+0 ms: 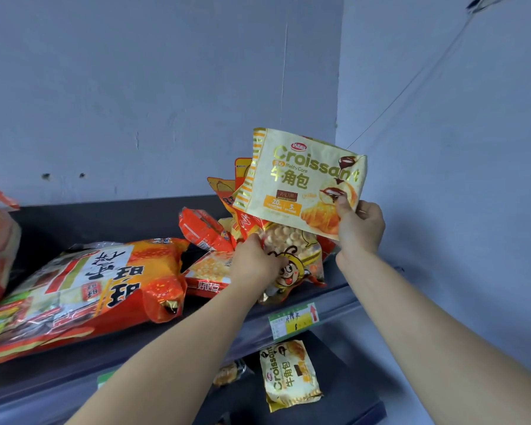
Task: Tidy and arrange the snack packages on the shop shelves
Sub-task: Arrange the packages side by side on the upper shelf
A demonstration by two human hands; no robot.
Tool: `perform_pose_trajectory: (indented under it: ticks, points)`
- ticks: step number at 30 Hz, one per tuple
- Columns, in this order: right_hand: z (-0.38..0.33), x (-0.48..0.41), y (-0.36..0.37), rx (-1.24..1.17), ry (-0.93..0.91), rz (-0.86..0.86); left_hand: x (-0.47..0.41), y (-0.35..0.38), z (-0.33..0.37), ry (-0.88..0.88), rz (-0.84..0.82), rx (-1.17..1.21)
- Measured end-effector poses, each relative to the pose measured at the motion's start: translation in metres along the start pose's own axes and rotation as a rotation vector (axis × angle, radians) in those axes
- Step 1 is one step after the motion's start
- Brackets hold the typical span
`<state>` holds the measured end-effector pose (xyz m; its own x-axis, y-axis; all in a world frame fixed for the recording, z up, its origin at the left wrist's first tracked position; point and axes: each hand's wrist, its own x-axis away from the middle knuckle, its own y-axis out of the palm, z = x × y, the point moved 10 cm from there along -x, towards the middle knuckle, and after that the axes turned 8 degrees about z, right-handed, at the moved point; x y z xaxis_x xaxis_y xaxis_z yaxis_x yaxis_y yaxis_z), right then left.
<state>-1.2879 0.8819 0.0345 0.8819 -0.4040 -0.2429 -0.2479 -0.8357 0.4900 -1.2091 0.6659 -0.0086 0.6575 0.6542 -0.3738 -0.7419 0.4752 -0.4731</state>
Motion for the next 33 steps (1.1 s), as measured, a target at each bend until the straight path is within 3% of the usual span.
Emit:
perform_pose_trajectory:
  ticks: [3,6,10,15,18,23,27,30,33]
  points:
    - [0.007,-0.006,-0.001,0.005,0.023,-0.019,-0.009,-0.001,-0.003,0.057,0.061,-0.046]
    - [0.012,-0.008,-0.001,0.007,0.034,-0.023,-0.018,0.004,-0.011,-0.030,-0.038,-0.057]
    - [0.014,-0.002,0.008,0.013,0.044,-0.058,-0.020,-0.002,-0.017,-0.005,-0.072,-0.333]
    - [0.004,0.012,0.030,0.052,-0.009,-0.129,-0.015,-0.020,-0.020,-0.003,-0.124,-0.424]
    - [-0.007,0.028,0.049,0.059,-0.076,-0.185,-0.023,-0.043,-0.013,0.015,-0.212,-0.477]
    - [-0.007,0.054,0.075,0.042,-0.051,-0.248,-0.031,-0.122,-0.017,0.097,-0.237,-0.840]
    - [-0.001,0.073,0.090,0.081,-0.069,-0.294,-0.039,-0.211,-0.102,-0.169,-0.154,-0.995]
    - [0.002,0.089,0.101,0.124,-0.104,-0.324,-0.020,-0.233,-0.148,-0.368,-0.201,-0.822]
    - [0.004,0.104,0.109,0.155,-0.132,-0.361,-0.011,-0.235,-0.166,-0.457,-0.229,-0.642]
